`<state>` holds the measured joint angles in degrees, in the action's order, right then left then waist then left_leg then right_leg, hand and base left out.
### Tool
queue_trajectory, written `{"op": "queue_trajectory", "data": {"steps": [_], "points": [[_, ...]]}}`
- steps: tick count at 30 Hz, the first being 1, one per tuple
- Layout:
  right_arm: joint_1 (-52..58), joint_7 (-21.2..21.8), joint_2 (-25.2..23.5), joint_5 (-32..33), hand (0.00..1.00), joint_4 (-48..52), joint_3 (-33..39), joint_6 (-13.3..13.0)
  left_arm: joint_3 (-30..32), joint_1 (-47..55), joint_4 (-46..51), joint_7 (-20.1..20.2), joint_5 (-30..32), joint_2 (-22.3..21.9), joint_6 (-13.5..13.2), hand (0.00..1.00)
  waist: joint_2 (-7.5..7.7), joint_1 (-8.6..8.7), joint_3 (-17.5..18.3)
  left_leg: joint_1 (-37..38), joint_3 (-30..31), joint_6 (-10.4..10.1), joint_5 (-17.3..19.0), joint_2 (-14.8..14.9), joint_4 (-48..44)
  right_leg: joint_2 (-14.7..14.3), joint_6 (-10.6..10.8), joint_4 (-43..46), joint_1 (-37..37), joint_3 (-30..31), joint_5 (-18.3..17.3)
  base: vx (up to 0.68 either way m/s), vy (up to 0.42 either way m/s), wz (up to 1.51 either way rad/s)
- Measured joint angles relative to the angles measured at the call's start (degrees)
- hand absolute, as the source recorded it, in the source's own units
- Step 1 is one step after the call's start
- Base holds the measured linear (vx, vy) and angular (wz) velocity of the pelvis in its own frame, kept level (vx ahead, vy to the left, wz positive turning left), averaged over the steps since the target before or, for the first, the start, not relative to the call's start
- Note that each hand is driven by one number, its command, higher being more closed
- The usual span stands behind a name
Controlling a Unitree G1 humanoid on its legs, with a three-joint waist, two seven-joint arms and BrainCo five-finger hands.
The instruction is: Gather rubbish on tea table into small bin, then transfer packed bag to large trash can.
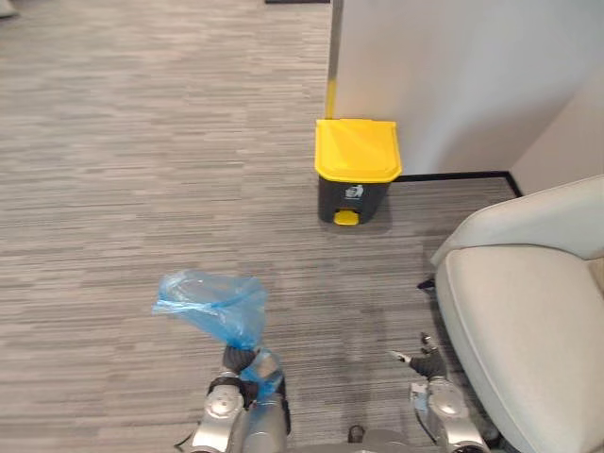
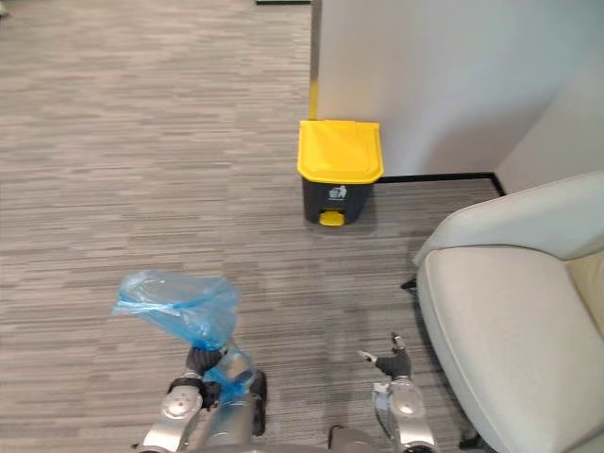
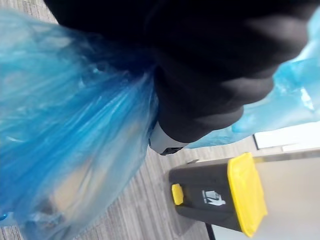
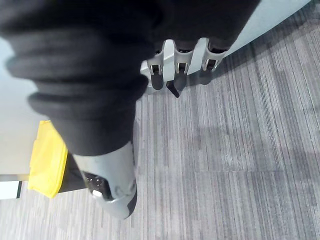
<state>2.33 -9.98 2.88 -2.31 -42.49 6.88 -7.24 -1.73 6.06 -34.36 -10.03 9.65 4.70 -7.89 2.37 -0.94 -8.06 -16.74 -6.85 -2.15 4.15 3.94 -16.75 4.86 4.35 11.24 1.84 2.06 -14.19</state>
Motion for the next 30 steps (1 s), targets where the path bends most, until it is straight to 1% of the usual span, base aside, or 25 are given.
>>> {"op": "queue_trajectory", "data": {"steps": [1,3,4,5,6,7,8,9,10,11,12,13,14,15,16,18,20,21,22,23,24,26,28,29,30], "points": [[0.09,0.00,0.02,0.00,0.00,0.13,0.01,-0.01,-0.02,0.03,0.01,-0.01,0.00,0.01,0.05,1.00,0.17,-0.06,0.09,0.10,-0.83,0.39,1.15,-0.42,-0.87,0.75,0.44,0.94,-0.20,0.58,-0.32,0.26,0.195,-0.38],[0.16,0.11,-0.30,-0.12,0.00,0.15,-0.47,0.00,-0.65,0.91,0.10,0.01,0.00,0.14,0.12,1.00,-0.06,-0.63,0.06,3.74,-4.02,2.12,5.60,-1.65,-2.11,2.58,2.48,11.57,-2.92,3.52,-1.50,0.31,0.229,-0.54],[0.29,0.14,-0.35,-0.13,0.00,0.15,-0.87,0.00,-0.84,1.24,0.15,0.01,0.00,0.24,0.12,1.00,-0.09,-0.57,0.10,5.08,-4.44,2.12,6.23,-2.05,-1.88,2.94,3.53,15.67,-4.21,3.74,-1.41,0.37,0.207,-0.43],[0.42,0.17,-0.42,-0.23,0.00,0.16,-1.15,0.00,-1.72,1.69,0.30,0.00,-0.02,0.68,0.13,1.00,-0.22,-0.19,0.19,7.30,-5.23,2.54,7.73,-2.40,-1.78,3.39,7.33,24.88,-7.74,4.04,0.13,0.38,0.156,-0.29],[0.36,0.17,-0.56,-0.57,0.00,0.15,-1.16,0.00,-2.86,1.79,0.48,0.00,-0.02,1.37,0.15,1.00,-0.18,-0.06,0.25,9.10,-5.75,3.31,8.83,-2.44,-1.76,3.35,8.84,32.66,-11.25,4.17,0.89,0.38,0.134,-0.25],[0.32,0.17,-0.59,-0.59,0.00,0.16,-1.17,0.00,-3.04,1.78,0.60,-0.01,-0.02,1.57,0.16,1.00,-0.15,-0.03,0.27,9.87,-5.87,3.47,9.40,-2.44,-1.74,3.40,8.22,35.36,-12.81,3.77,0.56,0.33,0.052,-0.16],[0.36,0.17,-0.60,-0.59,0.00,0.32,-1.16,0.00,-3.04,1.73,0.83,-0.03,-0.03,1.72,0.19,1.00,-0.10,0.16,0.28,11.13,-5.93,3.55,10.04,-2.36,-1.69,3.38,6.61,38.70,-15.15,2.39,-0.30,0.35,-0.012,-0.01],[0.50,0.15,-0.58,-0.60,0.00,0.78,-1.14,0.04,-3.03,1.75,1.78,-0.04,-0.04,1.74,0.26,1.00,-0.15,0.48,0.24,13.29,-6.02,3.56,11.16,-1.83,-1.23,3.18,3.91,41.21,-18.43,-1.17,-1.83,0.36,-0.043,0.03],[0.49,0.15,-0.56,-0.60,0.00,0.93,-1.15,0.04,-3.02,1.74,2.32,-0.05,-0.05,1.67,0.26,1.00,-0.19,0.55,0.22,14.26,-6.02,3.22,11.57,-1.56,-0.84,3.12,2.72,41.43,-19.79,-2.55,-2.54,0.37,-0.099,0.04],[0.20,0.15,-0.58,-0.62,0.00,1.21,-1.18,0.04,-3.01,1.67,3.33,-0.07,-0.05,1.59,0.26,1.00,-1.12,0.56,-0.33,16.42,-6.05,2.57,12.20,-0.85,0.10,2.81,0.59,40.48,-22.63,-5.28,-3.86,0.31,-0.101,-0.02],[-0.10,0.16,-0.45,-0.62,0.00,1.15,-1.20,0.04,-2.88,1.35,3.34,-0.07,-0.06,1.44,0.22,1.00,-1.10,0.58,-0.39,17.72,-6.05,2.31,12.34,-0.06,0.81,2.15,0.25,38.77,-23.56,-6.55,-4.02,0.50,-0.191,-0.06],[-0.70,0.15,-0.15,-0.63,0.00,1.06,-1.24,0.08,-2.40,0.80,3.23,-0.08,-0.06,1.32,0.18,1.00,-2.35,0.64,-0.98,20.13,-5.99,2.05,12.44,1.81,2.01,0.04,-0.63,29.46,-25.55,-8.46,-3.19,0.43,-0.183,-0.01],[-0.84,0.14,-0.11,-0.64,0.00,1.05,-1.26,0.06,-2.35,0.57,3.06,-0.08,-0.06,1.49,0.13,1.00,-2.20,0.76,-0.94,20.85,-5.84,1.74,12.47,2.09,2.44,-0.37,-1.23,24.86,-26.04,-8.96,-1.59,0.52,-0.251,0.17],[-0.71,0.11,0.02,-0.69,0.00,0.77,-1.48,0.06,-2.33,0.15,2.37,-0.07,-0.06,2.61,0.00,1.00,-0.09,1.66,-0.14,22.41,-5.22,0.02,12.89,1.40,3.31,-0.52,-2.26,13.30,-25.71,-9.46,7.52,0.48,-0.212,0.22],[-1.72,0.10,2.00,-0.72,0.00,-1.44,-1.61,0.29,-2.30,-1.32,-0.87,0.02,-0.03,1.89,0.15,1.00,-2.73,1.94,-0.46,23.74,-3.17,-1.94,13.47,3.72,4.39,-2.52,-5.52,12.56,-24.27,-10.83,12.06,0.54,-0.238,0.14],[-2.61,0.09,2.29,-0.71,0.00,-1.66,-1.02,0.38,-2.37,-2.39,-2.43,-0.02,-0.01,1.60,0.08,1.00,-3.14,1.91,-0.65,23.62,-1.86,-3.52,11.18,4.12,4.39,-3.01,-6.62,14.19,-24.93,-10.88,9.20,0.41,-0.201,0.01],[-2.52,0.10,2.82,-0.70,0.00,-1.74,-0.63,0.90,-2.33,-3.46,-3.05,0.01,0.00,0.66,0.14,1.00,-3.55,3.07,-0.85,23.53,-0.38,-6.01,8.81,5.04,2.28,-3.04,-7.68,15.01,-23.22,-12.49,6.77,0.38,-0.229,0.26],[-1.81,0.09,2.68,-0.66,0.00,-1.74,-0.70,1.04,-2.30,-3.81,-3.20,0.04,0.00,0.01,0.13,1.00,-3.64,3.37,-0.93,22.33,0.75,-7.39,7.45,6.12,-3.78,-3.65,-7.92,13.26,-19.82,-13.23,5.85,0.29,-0.174,0.25],[-1.61,0.09,2.55,-0.65,0.00,-1.71,-0.72,1.07,-2.21,-3.72,-3.21,0.03,0.00,-0.37,0.12,1.00,-3.62,3.22,-0.98,21.27,1.52,-7.60,6.30,6.62,-8.23,-4.02,-8.02,11.88,-17.71,-13.49,5.70,0.33,-0.176,0.22],[-0.77,0.08,2.04,-0.57,0.00,-1.30,-1.16,1.05,-2.12,-3.20,-3.16,0.04,0.00,-1.04,0.08,1.00,-3.48,3.08,-1.11,17.86,2.24,-8.64,3.78,8.07,-18.85,-4.66,-8.31,8.42,-13.16,-13.57,5.53,0.33,-0.167,0.05],[-0.47,0.09,1.92,-0.54,0.00,-1.03,-1.17,1.01,-2.11,-2.88,-2.66,0.06,-0.04,-1.72,0.04,1.00,-3.45,2.83,-1.20,13.56,1.60,-7.80,4.46,9.52,-28.69,-5.17,-8.75,6.04,-9.64,-13.56,5.26,0.31,-0.130,-0.01],[-0.31,0.04,1.78,-0.47,0.00,-0.50,-1.11,0.99,-2.11,-1.38,-1.17,0.08,-0.06,-2.25,0.03,1.00,-3.34,1.71,-1.22,8.21,-1.07,-5.28,5.96,10.84,-35.29,-5.94,-9.66,3.42,-6.41,-12.43,4.68,0.17,-0.021,-0.27],[-0.20,0.04,1.16,-0.44,0.00,0.11,-0.61,0.99,-1.81,-0.49,0.14,0.09,-0.09,-2.30,0.03,1.00,-3.23,0.28,-1.30,2.91,-4.16,-2.85,7.52,10.62,-30.84,-5.98,-9.40,0.66,-3.88,-10.75,4.87,0.19,0.032,-0.38],[-0.21,0.04,1.01,-0.43,0.00,0.10,-0.58,1.01,-1.64,-0.47,0.14,0.10,-0.09,-2.35,0.05,1.00,-3.21,0.06,-1.30,2.55,-4.53,-2.66,7.67,10.46,-29.37,-5.94,-9.36,0.43,-3.69,-10.49,4.90,0.25,0.097,-0.33],[-0.39,-0.02,0.80,-0.42,0.00,0.08,0.16,1.03,-0.94,-0.37,0.12,0.09,-0.10,-2.42,0.07,1.00,-2.98,-0.13,-1.43,1.64,-4.47,-2.29,7.88,8.88,-22.30,-5.47,-8.59,-0.37,-2.74,-9.71,5.25,0.23,0.132,-0.30]]}}
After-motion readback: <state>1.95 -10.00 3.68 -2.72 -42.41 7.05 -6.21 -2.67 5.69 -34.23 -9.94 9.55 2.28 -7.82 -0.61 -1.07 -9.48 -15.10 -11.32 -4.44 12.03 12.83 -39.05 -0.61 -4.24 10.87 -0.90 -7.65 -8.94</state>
